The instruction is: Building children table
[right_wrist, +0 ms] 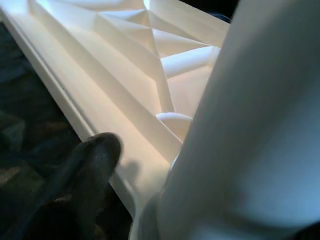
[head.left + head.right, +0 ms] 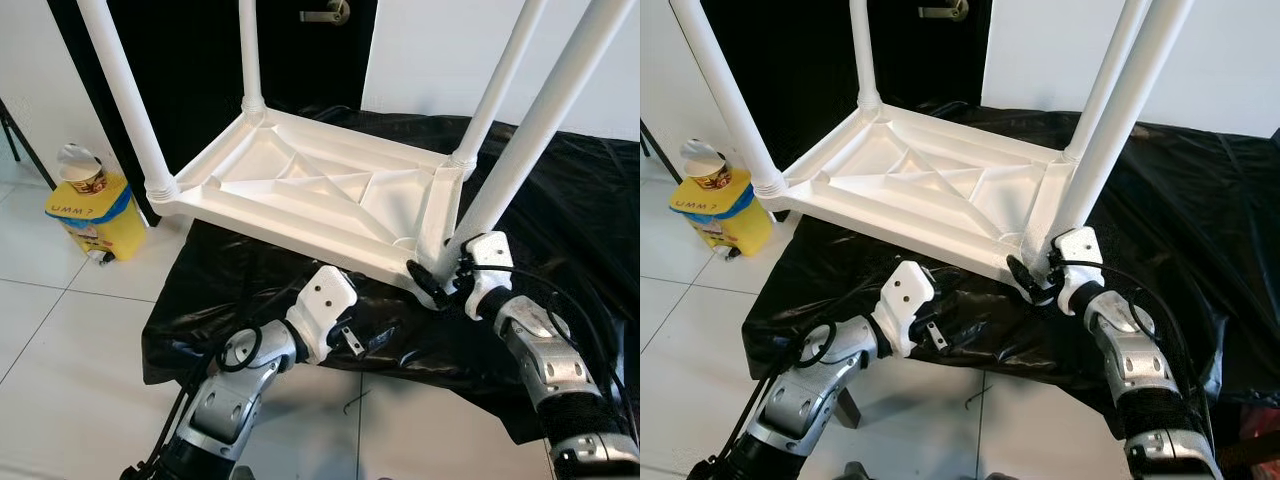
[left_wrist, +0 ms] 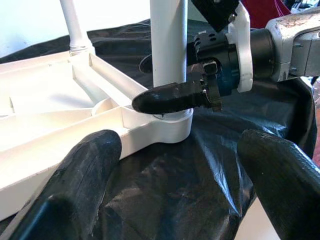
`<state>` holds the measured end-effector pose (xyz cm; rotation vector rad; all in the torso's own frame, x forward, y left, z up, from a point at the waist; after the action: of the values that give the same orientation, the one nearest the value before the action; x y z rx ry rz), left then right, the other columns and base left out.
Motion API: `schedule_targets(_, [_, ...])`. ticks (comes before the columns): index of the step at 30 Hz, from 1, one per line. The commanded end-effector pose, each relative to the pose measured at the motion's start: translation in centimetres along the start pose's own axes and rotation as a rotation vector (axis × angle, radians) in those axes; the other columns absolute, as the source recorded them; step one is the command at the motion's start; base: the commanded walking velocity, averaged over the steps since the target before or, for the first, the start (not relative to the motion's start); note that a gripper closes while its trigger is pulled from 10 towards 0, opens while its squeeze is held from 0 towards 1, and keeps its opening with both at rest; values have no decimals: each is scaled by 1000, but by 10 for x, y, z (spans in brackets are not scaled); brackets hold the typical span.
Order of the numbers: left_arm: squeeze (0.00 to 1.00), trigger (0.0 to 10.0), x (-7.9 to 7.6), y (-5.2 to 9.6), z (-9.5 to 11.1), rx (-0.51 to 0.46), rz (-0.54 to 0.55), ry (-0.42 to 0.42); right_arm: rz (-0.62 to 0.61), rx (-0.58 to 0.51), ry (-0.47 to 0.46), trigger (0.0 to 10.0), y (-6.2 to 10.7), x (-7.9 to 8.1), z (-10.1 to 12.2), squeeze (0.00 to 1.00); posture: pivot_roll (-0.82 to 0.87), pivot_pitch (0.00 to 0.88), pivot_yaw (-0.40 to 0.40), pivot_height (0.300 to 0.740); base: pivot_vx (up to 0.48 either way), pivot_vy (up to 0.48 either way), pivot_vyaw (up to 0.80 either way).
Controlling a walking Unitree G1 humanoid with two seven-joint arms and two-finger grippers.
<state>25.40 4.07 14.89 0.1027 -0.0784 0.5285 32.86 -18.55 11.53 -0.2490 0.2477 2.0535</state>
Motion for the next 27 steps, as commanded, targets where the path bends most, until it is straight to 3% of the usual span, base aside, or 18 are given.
schedule_targets(1, [0,10000,1,-1,-1,2,21,12,50,47,17,549,-3,9,-9,0,54,23,-90,740,0,0,0])
schedule_targets(3, [0,10000,1,-1,0,2,23,11,60,58,15,0,-5,10,-12,0,54,23,-90,740,0,0,0])
schedule_targets(12, [0,10000,1,1,-1,3,32,9,72,73,9,0,-7,13,-20,0,65,25,-93,740,0,0,0])
schedule_targets(13, [0,10000,0,2,-1,2,31,9,66,76,9,1098,-7,12,-22,0,64,24,-93,740,0,0,0])
schedule_targets(14, [0,10000,0,2,-1,2,31,9,55,83,1,10000,-6,12,-23,0,62,26,-91,740,0,0,0])
schedule_targets(20, [0,10000,0,2,-1,1,29,8,13,95,-6,10000,-7,10,-27,0,59,26,-90,740,0,0,0])
schedule_targets(24, [0,10000,-1,1,0,-6,26,10,-140,109,-38,10000,-8,2,-29,0,51,26,-90,740,0,0,0])
schedule_targets(27, [0,10000,-1,0,1,-12,27,12,-182,105,-51,10000,-8,1,-28,0,50,28,-90,740,0,0,0])
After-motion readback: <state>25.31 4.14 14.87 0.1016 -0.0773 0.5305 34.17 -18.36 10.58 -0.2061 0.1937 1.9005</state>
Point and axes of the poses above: a point about 5 cm out from each wrist's last joint towards the gripper, its own y axis pointing back from the gripper into the wrist, its own z axis along the axis of the wrist's last joint, x = y × z, the point moved 1 cm from there along -y, pointing out of the wrist towards the gripper, and after that the axes turned 5 degrees about y, right-handed, at the moved point
